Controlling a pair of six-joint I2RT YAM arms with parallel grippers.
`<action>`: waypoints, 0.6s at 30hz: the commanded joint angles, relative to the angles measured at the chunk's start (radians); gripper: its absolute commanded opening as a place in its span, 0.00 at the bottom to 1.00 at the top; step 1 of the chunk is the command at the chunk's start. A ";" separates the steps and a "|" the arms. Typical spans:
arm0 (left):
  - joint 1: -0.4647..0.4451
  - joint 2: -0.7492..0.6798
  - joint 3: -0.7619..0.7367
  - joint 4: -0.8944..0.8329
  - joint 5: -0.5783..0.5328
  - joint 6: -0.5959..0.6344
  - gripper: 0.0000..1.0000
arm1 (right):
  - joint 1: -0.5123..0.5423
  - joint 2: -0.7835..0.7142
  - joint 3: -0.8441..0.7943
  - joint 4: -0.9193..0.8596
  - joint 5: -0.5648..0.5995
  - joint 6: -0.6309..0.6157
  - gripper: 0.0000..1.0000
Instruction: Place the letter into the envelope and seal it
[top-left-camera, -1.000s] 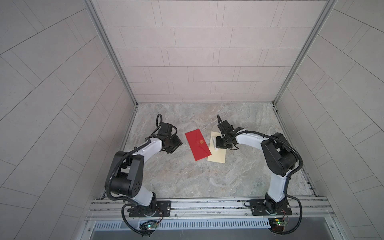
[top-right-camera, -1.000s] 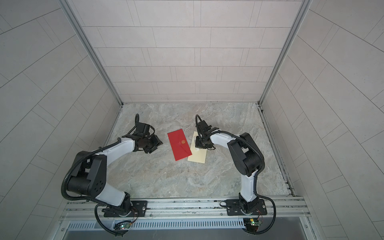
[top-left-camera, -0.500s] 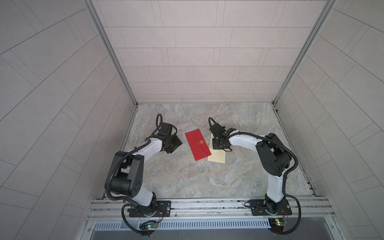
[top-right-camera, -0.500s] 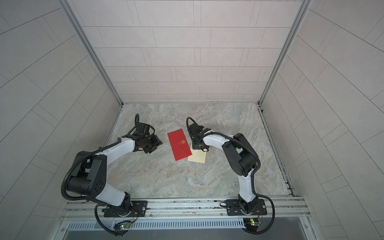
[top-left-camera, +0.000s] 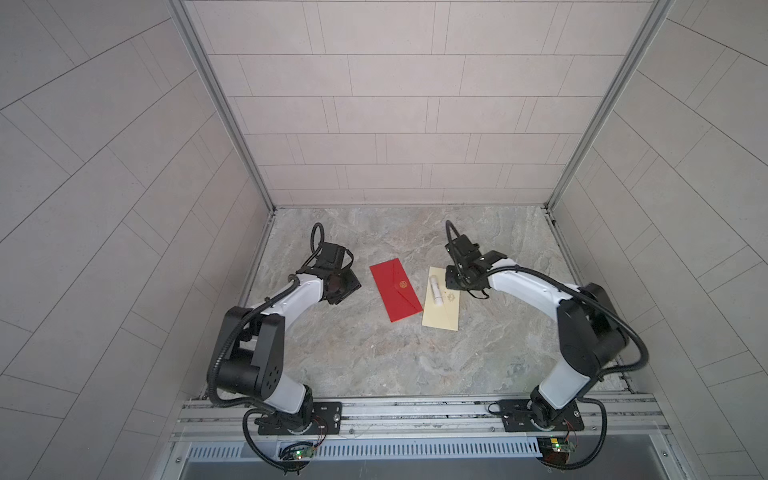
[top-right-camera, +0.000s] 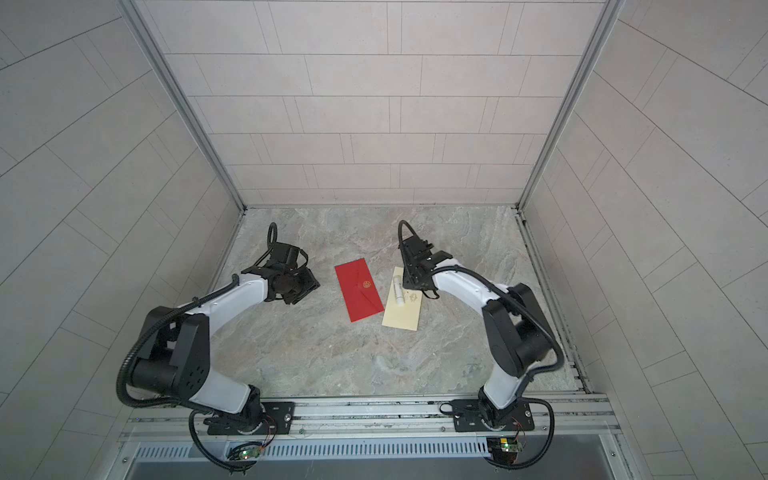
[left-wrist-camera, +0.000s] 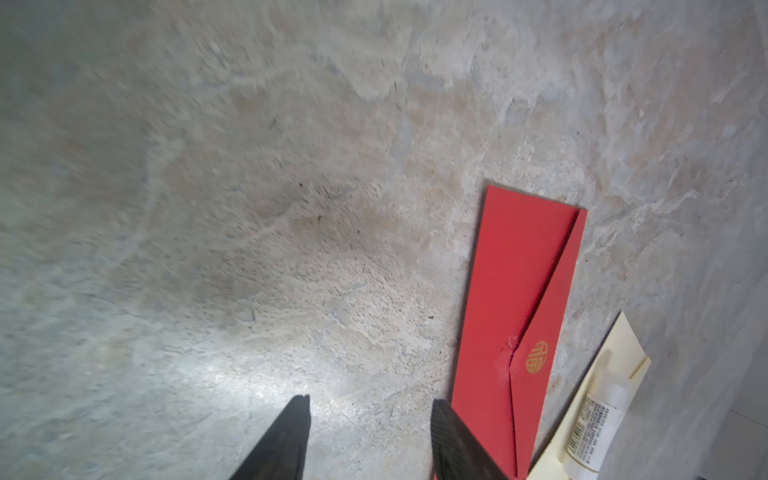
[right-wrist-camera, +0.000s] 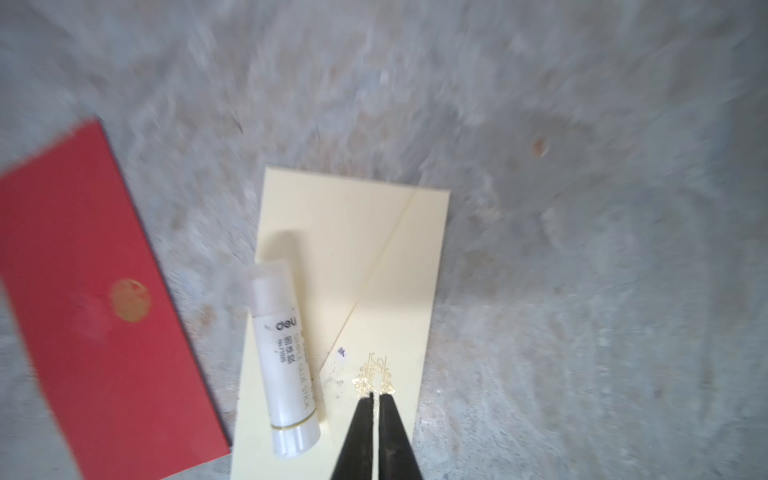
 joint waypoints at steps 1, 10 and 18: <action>-0.001 -0.119 0.039 -0.079 -0.237 0.105 0.55 | -0.089 -0.214 -0.058 0.044 0.086 -0.008 0.18; 0.004 -0.481 -0.229 0.155 -0.934 0.399 1.00 | -0.191 -0.562 -0.387 0.283 0.413 -0.351 0.55; 0.042 -0.466 -0.509 0.614 -1.034 0.602 1.00 | -0.244 -0.526 -0.679 0.553 0.565 -0.393 0.59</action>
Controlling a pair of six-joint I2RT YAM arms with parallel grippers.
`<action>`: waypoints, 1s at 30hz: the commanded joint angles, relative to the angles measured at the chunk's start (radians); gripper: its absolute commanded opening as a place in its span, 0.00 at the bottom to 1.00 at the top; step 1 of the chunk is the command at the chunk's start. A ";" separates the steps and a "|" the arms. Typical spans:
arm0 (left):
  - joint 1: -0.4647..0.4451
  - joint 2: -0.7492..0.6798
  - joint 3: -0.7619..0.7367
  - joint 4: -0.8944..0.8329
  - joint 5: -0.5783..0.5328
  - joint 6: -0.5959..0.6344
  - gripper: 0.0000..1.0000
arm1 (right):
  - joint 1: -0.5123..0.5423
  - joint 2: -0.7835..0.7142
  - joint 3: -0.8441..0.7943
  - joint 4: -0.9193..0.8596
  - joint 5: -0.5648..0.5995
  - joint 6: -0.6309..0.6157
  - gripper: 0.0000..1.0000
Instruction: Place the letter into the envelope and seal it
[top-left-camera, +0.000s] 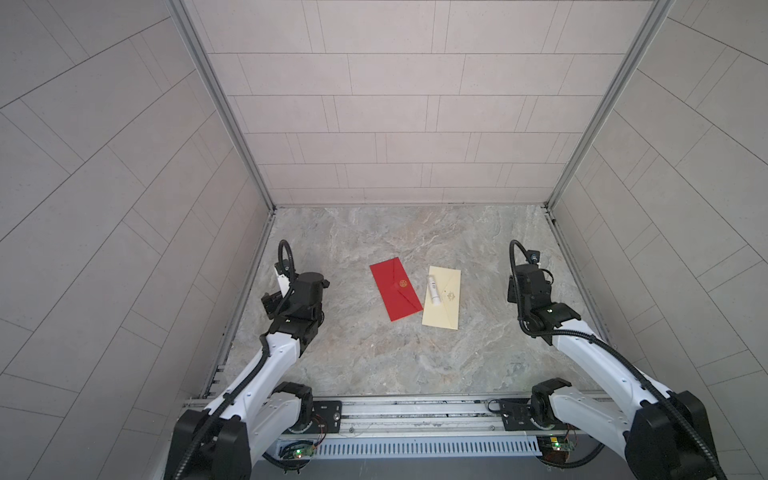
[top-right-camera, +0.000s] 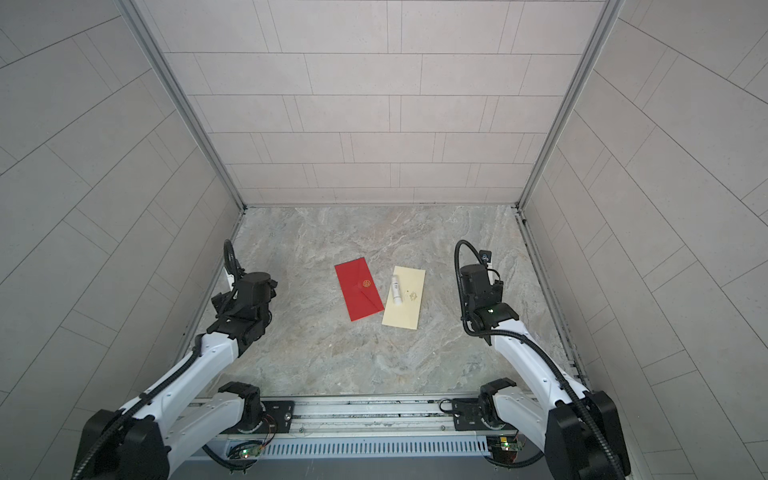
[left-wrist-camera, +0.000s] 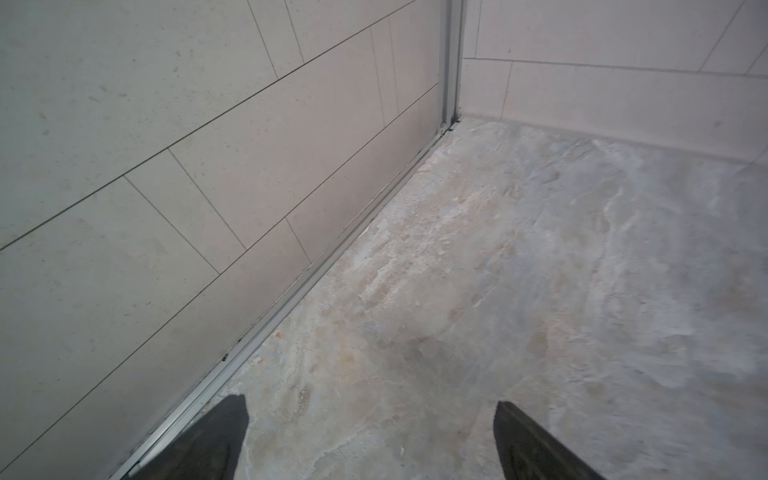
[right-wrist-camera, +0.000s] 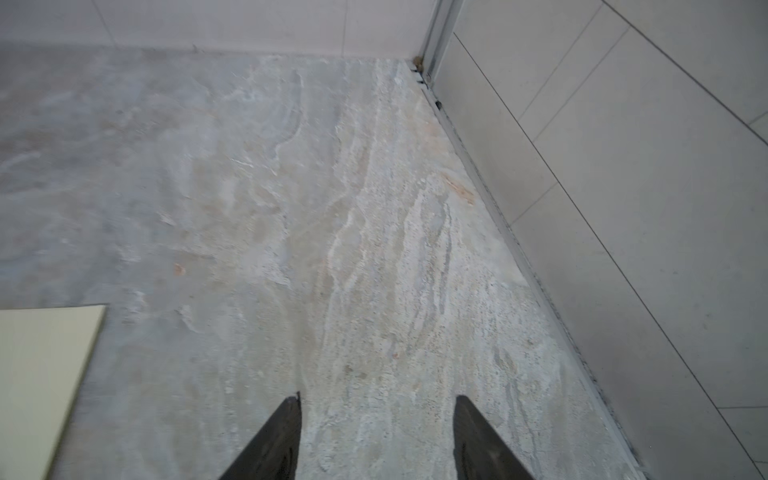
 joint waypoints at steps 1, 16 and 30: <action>0.027 0.064 -0.051 0.252 -0.071 0.102 1.00 | -0.009 0.023 -0.095 0.255 0.142 -0.021 0.59; 0.100 0.376 0.060 0.378 0.190 0.143 1.00 | -0.125 0.391 -0.187 0.933 -0.036 -0.176 1.00; 0.181 0.478 0.093 0.531 0.540 0.207 1.00 | -0.141 0.473 -0.106 0.875 -0.224 -0.224 1.00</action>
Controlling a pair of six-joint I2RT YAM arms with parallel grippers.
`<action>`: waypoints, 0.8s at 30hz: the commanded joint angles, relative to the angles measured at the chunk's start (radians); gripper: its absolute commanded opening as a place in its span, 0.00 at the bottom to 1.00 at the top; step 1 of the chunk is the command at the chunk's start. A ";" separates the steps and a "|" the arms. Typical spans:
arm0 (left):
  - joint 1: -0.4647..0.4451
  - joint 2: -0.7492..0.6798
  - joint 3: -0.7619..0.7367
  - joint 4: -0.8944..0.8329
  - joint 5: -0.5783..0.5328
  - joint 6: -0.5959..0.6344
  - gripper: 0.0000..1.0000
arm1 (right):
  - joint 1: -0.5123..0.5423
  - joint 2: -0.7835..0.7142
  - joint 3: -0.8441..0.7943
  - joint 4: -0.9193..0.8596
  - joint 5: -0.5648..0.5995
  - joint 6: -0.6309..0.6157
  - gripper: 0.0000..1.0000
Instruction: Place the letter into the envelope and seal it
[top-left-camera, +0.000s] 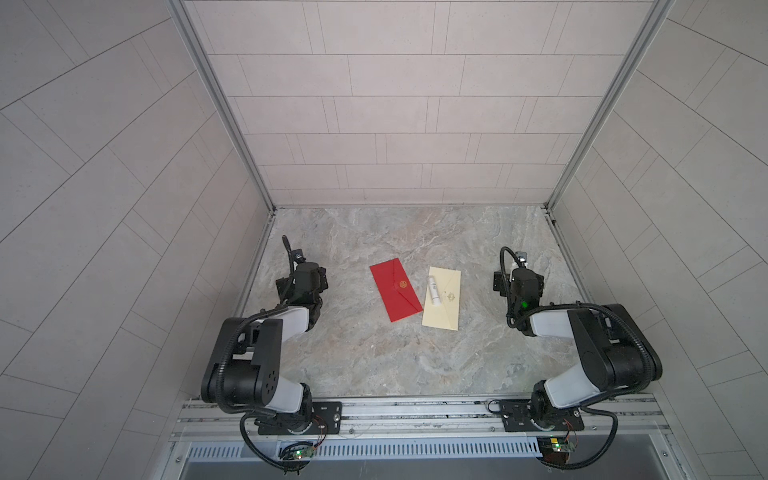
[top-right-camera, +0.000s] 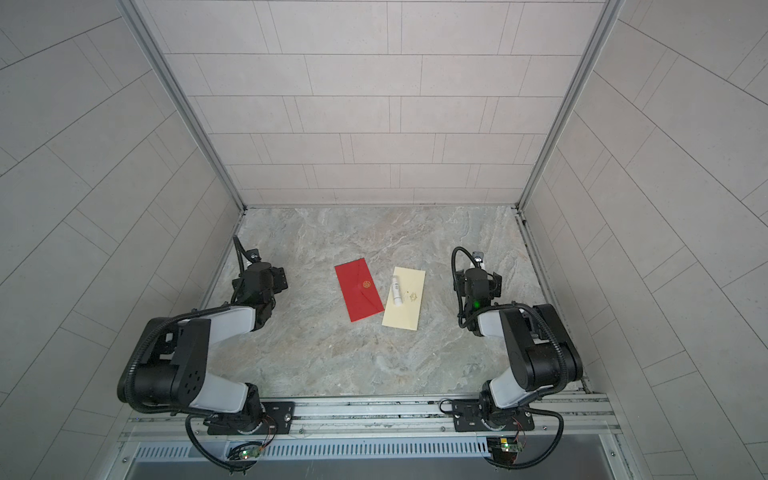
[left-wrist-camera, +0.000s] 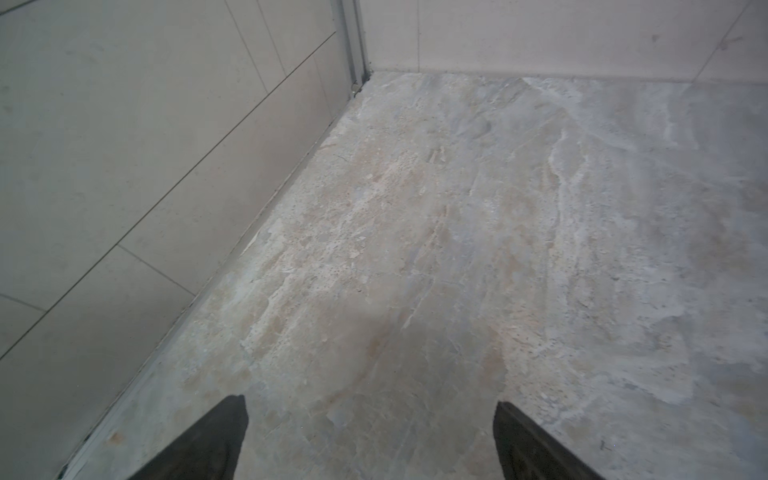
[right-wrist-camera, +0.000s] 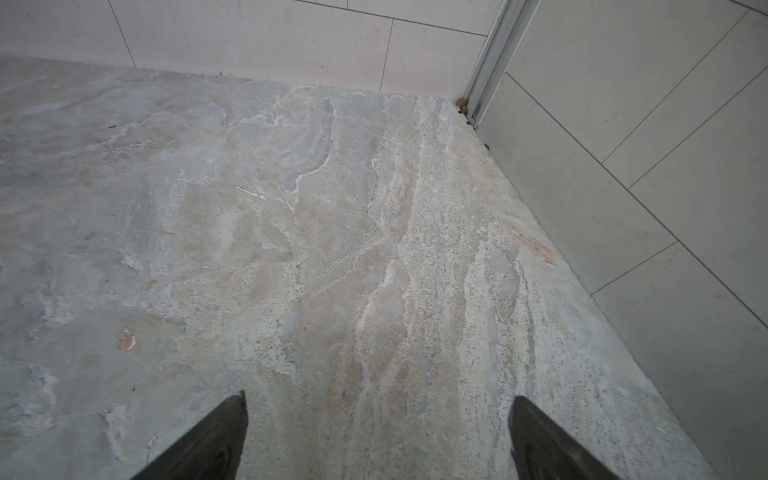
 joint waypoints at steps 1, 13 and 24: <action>0.024 0.009 0.021 0.048 0.158 0.025 1.00 | -0.004 -0.024 0.011 -0.019 -0.017 -0.006 1.00; 0.033 0.114 -0.103 0.396 0.305 0.058 1.00 | -0.004 -0.022 0.007 -0.010 -0.017 -0.009 1.00; 0.013 0.117 -0.102 0.389 0.264 0.072 1.00 | -0.002 -0.022 0.005 -0.009 -0.014 -0.011 1.00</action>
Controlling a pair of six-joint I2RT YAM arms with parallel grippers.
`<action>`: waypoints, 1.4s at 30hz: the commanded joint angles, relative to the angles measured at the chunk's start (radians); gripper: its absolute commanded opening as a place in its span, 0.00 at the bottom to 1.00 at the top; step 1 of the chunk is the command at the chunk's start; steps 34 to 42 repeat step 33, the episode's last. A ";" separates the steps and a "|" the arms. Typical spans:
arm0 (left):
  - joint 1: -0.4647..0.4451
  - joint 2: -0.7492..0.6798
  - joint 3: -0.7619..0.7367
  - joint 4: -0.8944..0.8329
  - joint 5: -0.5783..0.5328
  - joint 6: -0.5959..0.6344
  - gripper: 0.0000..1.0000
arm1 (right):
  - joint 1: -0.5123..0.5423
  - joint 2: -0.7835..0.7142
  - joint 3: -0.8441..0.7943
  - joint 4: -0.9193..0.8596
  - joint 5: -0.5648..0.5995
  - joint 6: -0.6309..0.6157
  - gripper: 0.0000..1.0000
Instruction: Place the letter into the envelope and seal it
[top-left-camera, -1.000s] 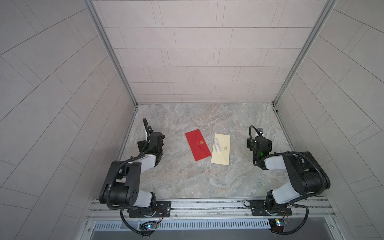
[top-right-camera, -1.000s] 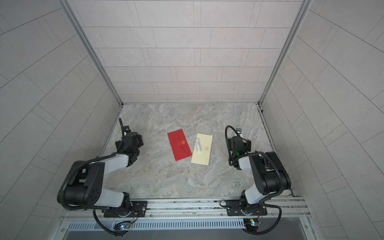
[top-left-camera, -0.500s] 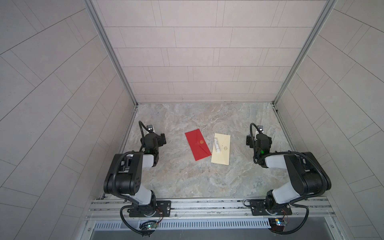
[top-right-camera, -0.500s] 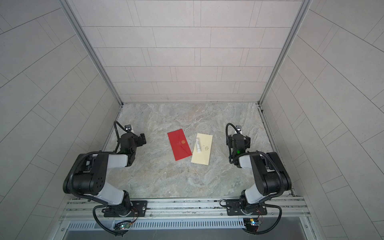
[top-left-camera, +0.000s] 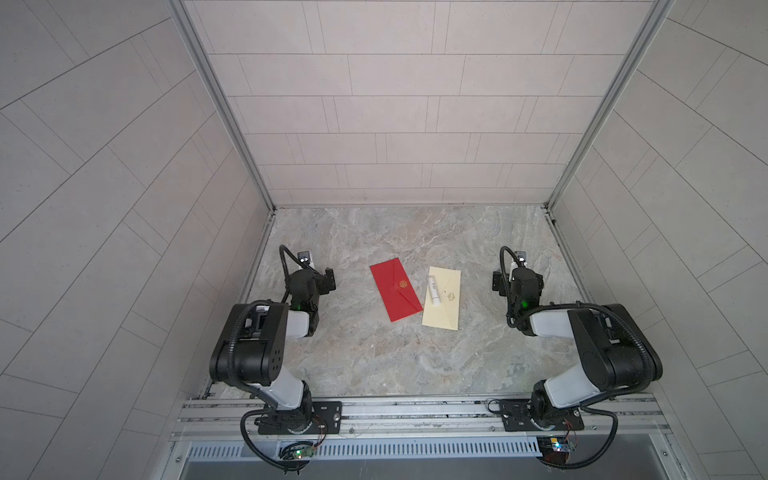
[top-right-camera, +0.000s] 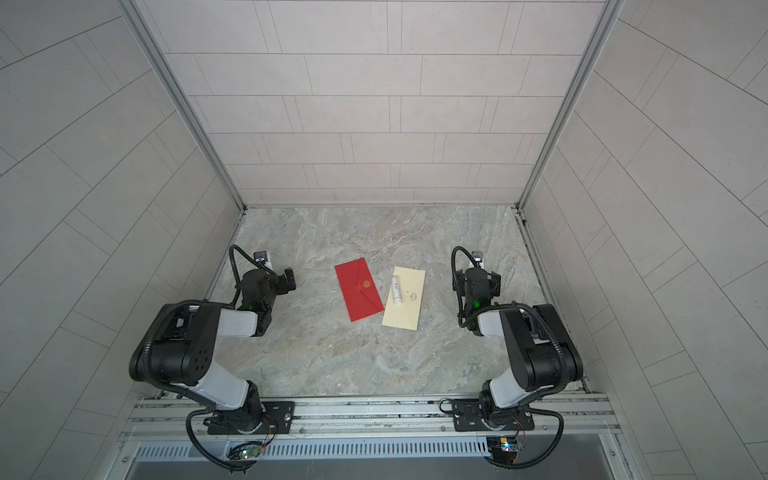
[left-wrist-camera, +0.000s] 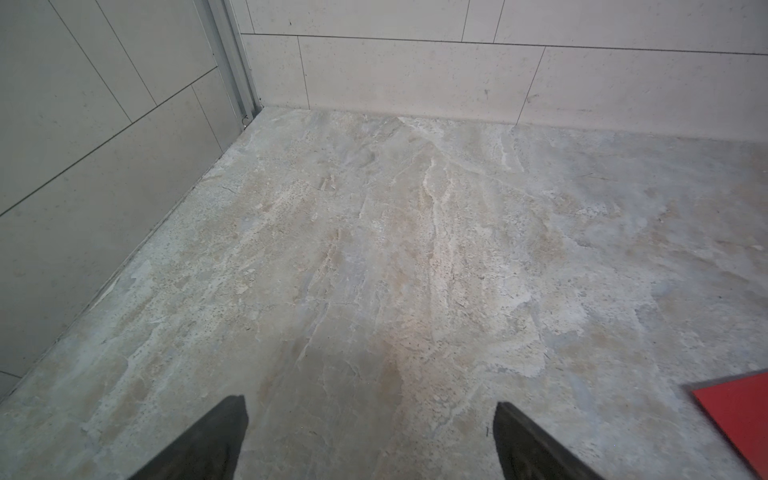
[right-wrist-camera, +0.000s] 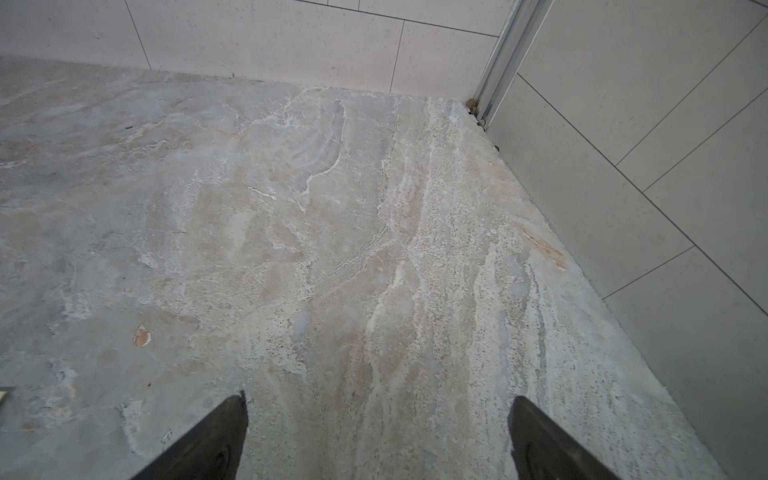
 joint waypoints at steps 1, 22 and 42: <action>-0.006 0.005 -0.008 0.046 -0.013 0.022 1.00 | -0.002 -0.022 0.006 -0.007 0.004 -0.010 1.00; -0.007 0.007 -0.004 0.039 -0.020 0.022 1.00 | -0.002 -0.006 0.022 -0.022 0.005 -0.010 1.00; -0.007 0.010 0.000 0.033 -0.021 0.022 1.00 | -0.018 0.003 0.035 -0.038 -0.032 -0.011 1.00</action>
